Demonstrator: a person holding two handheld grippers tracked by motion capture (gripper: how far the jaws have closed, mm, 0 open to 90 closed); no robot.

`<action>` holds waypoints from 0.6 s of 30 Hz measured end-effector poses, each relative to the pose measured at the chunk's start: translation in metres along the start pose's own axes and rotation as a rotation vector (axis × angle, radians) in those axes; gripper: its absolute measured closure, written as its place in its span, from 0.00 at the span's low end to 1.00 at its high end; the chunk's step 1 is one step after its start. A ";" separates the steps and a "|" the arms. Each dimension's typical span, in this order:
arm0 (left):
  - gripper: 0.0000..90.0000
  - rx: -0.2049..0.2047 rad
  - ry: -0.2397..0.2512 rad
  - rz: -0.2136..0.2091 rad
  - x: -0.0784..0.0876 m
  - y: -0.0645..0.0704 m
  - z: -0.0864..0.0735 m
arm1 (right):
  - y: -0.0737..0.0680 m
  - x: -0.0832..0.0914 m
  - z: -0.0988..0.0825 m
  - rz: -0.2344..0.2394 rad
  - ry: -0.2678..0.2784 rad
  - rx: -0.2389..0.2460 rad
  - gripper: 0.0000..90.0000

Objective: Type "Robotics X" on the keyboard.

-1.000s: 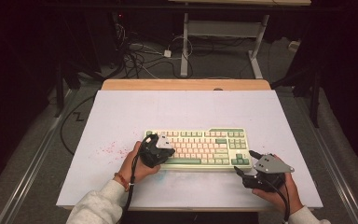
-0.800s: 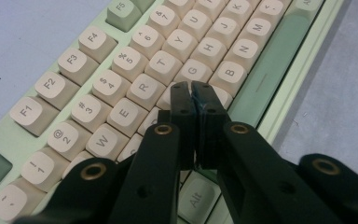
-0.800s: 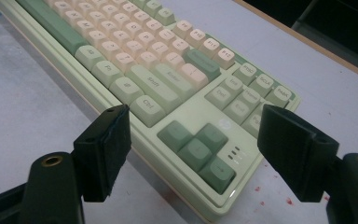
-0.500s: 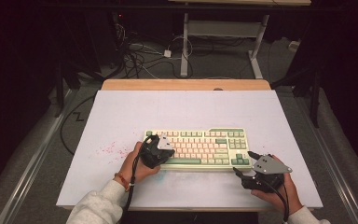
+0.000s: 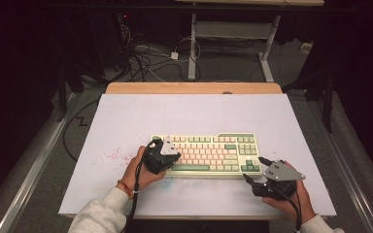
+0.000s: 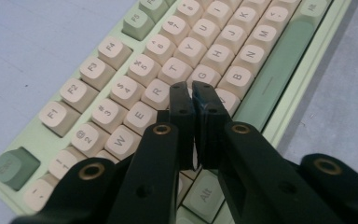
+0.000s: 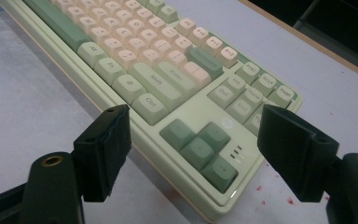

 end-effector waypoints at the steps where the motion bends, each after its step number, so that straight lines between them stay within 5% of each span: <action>1: 0.94 -0.002 0.002 0.003 0.001 -0.001 0.000 | 0.000 0.000 0.000 -0.001 0.000 0.000 0.29; 18: 0.93 0.015 0.024 0.041 0.014 -0.012 -0.004 | 0.000 0.000 0.000 0.001 0.001 0.006 0.29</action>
Point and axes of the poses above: each handheld gripper's, and its own axes: x roughly backward along the jaws, z roughly out of its top, y roughly to its right, the point moved 4 cm from there along -x, roughly forward along the jaws, and after that the axes turned 5 degrees about z, right-handed, at the moved point
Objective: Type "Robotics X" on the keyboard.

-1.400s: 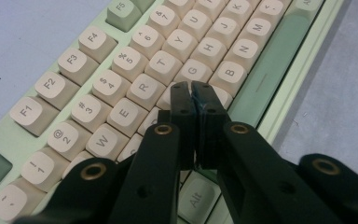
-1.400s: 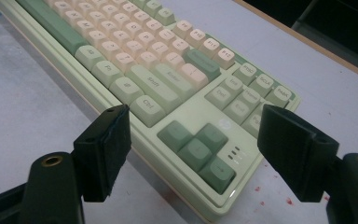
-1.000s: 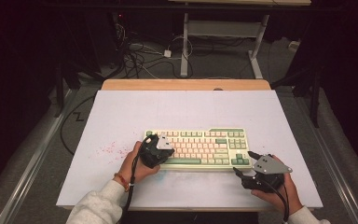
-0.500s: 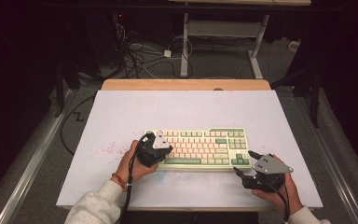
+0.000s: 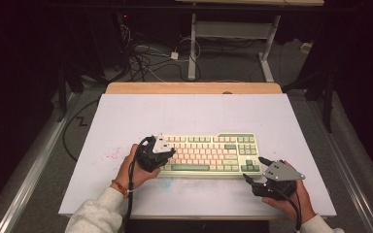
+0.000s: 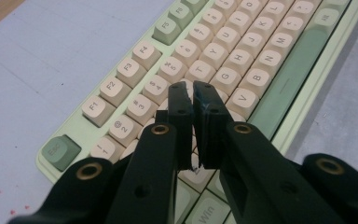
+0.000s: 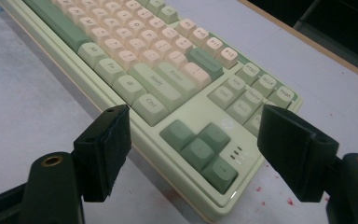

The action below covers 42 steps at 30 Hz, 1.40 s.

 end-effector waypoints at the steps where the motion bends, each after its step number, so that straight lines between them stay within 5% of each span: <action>1: 0.93 0.001 0.001 0.002 0.000 0.000 -0.001 | 0.000 0.000 0.000 -0.003 0.000 0.002 0.29; 22: 0.90 0.023 -0.001 0.046 0.017 -0.014 -0.031 | -0.009 -0.010 0.005 0.028 -0.006 0.016 0.29; 42: 0.89 0.023 0.016 0.037 0.019 -0.009 -0.031 | -0.010 -0.010 0.005 0.032 -0.006 0.022 0.29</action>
Point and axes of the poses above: each handheld gripper's, and its own axes: x roughly backward along the jaws, z roughly out of its top, y roughly to its right, the point moved 4 cm from there along -x, roughly forward along the jaws, and after that the axes turned 5 degrees about z, right-handed, at the moved point
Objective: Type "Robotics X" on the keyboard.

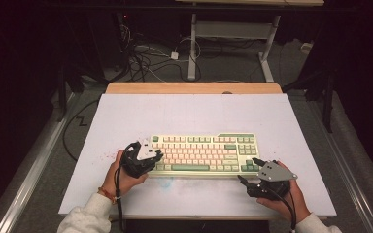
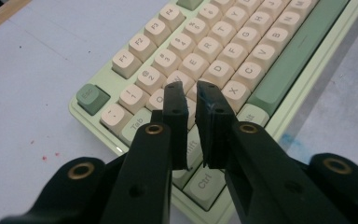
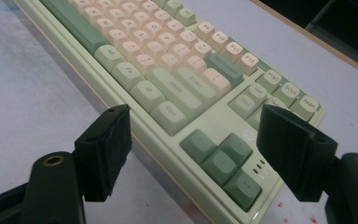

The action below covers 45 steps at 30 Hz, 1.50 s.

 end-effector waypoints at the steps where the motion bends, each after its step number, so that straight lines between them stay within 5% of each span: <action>1: 0.89 -0.003 0.003 0.004 0.000 0.000 0.001 | 0.000 0.000 0.000 0.000 0.000 -0.003 0.29; 20: 0.97 0.025 -0.001 -0.067 -0.019 0.004 0.025 | -0.001 -0.002 -0.001 0.005 -0.010 -0.001 0.30; 45: 0.97 0.005 -0.079 -0.067 -0.040 0.005 0.017 | -0.001 -0.003 -0.003 0.005 -0.026 0.009 0.30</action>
Point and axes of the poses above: each handheld gripper's, and its own axes: x roughly backward along the jaws, z roughly out of its top, y roughly to its right, the point moved 4 cm from there along -x, roughly forward along the jaws, and after that the axes turned 5 degrees about z, right-handed, at the moved point
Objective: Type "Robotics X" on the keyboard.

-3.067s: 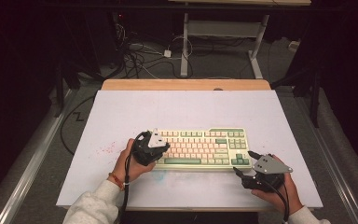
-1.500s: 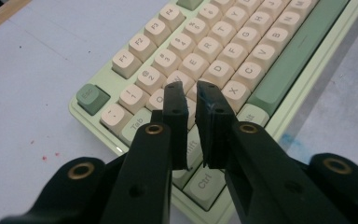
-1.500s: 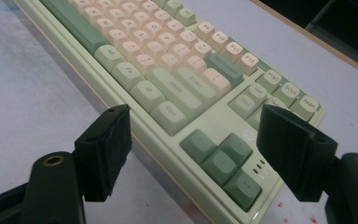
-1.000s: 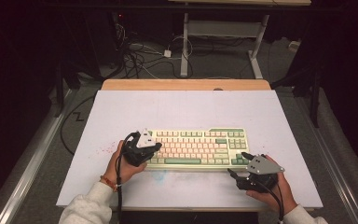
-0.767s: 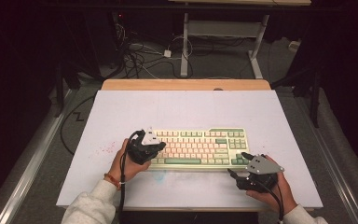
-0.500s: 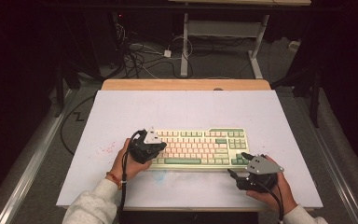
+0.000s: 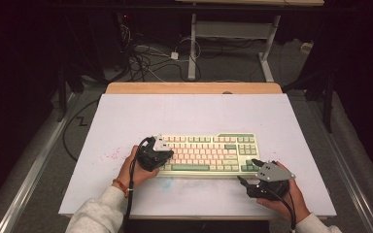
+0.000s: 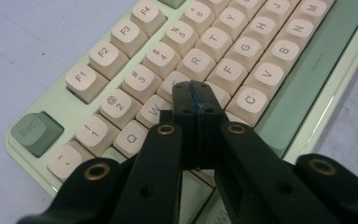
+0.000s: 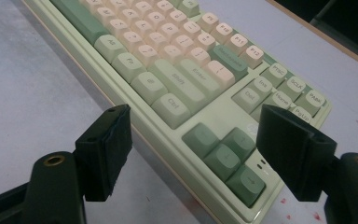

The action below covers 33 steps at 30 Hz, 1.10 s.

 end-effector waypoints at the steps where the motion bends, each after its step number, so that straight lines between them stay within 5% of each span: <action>1: 0.97 -0.012 0.000 0.011 0.001 0.001 0.000 | 0.000 0.000 0.000 -0.001 0.001 0.000 0.30; 18: 0.84 -0.016 0.087 0.040 0.020 0.001 0.009 | 0.002 0.003 0.000 -0.013 0.006 -0.004 0.30; 24: 0.72 -0.036 0.108 0.066 0.025 0.001 0.010 | 0.002 0.003 0.000 -0.013 0.007 -0.005 0.30; 33: 0.38 -0.037 0.125 0.110 0.029 0.003 0.011 | 0.003 0.003 0.000 -0.012 0.005 -0.006 0.30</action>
Point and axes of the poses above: each handheld gripper's, and its own axes: x roughly backward along the jaws, z roughly out of its top, y roughly to its right, the point moved 4 cm from there along -x, roughly forward along the jaws, and after that the axes turned 5 degrees about z, right-handed, at the moved point
